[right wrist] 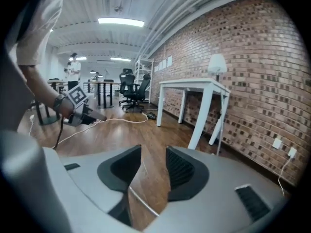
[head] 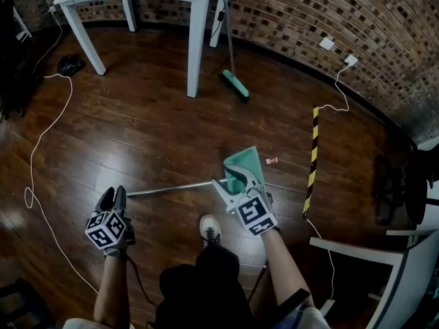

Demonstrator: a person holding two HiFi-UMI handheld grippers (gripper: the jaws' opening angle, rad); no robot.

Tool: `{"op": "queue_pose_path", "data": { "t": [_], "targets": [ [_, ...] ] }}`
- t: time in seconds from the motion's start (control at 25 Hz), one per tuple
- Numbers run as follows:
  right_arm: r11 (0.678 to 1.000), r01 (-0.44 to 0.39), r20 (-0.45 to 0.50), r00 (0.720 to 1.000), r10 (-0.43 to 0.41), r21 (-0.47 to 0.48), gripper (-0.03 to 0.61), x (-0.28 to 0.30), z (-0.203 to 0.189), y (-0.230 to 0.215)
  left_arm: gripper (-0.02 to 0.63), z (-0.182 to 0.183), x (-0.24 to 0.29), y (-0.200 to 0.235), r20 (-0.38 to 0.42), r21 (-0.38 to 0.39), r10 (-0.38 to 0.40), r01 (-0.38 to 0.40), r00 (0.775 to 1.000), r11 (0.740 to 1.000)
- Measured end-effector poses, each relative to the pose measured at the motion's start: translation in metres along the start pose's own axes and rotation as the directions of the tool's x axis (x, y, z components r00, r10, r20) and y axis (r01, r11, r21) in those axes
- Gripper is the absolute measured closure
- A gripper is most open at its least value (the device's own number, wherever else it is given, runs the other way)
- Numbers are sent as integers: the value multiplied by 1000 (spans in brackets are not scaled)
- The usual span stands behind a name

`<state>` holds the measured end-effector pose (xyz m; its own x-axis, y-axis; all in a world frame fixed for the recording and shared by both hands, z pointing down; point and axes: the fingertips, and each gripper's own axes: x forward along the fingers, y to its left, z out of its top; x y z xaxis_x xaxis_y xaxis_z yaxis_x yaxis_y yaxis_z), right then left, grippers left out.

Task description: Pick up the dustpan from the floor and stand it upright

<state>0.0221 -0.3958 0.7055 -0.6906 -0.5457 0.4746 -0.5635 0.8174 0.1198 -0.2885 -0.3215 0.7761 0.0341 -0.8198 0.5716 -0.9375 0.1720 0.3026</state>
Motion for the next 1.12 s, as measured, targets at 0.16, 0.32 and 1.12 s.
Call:
{"op": "queue_pose_path", "data": {
  "t": [0.16,0.32,1.12],
  "targets": [
    [994,-90,-77,993,85,-65,401,54,-89,25,430,-77,57,18,-11,-47,-20,19,1000,999],
    [986,-142,-114,985,132,-83,394,103,-158,40,410,-125,96,31,61,-93,-58,63,996,994],
    [867,-421,-435,855,282,-266,359,216,-357,93,402,-291,211,73,-3,-383,-190,174,982,907]
  ]
}}
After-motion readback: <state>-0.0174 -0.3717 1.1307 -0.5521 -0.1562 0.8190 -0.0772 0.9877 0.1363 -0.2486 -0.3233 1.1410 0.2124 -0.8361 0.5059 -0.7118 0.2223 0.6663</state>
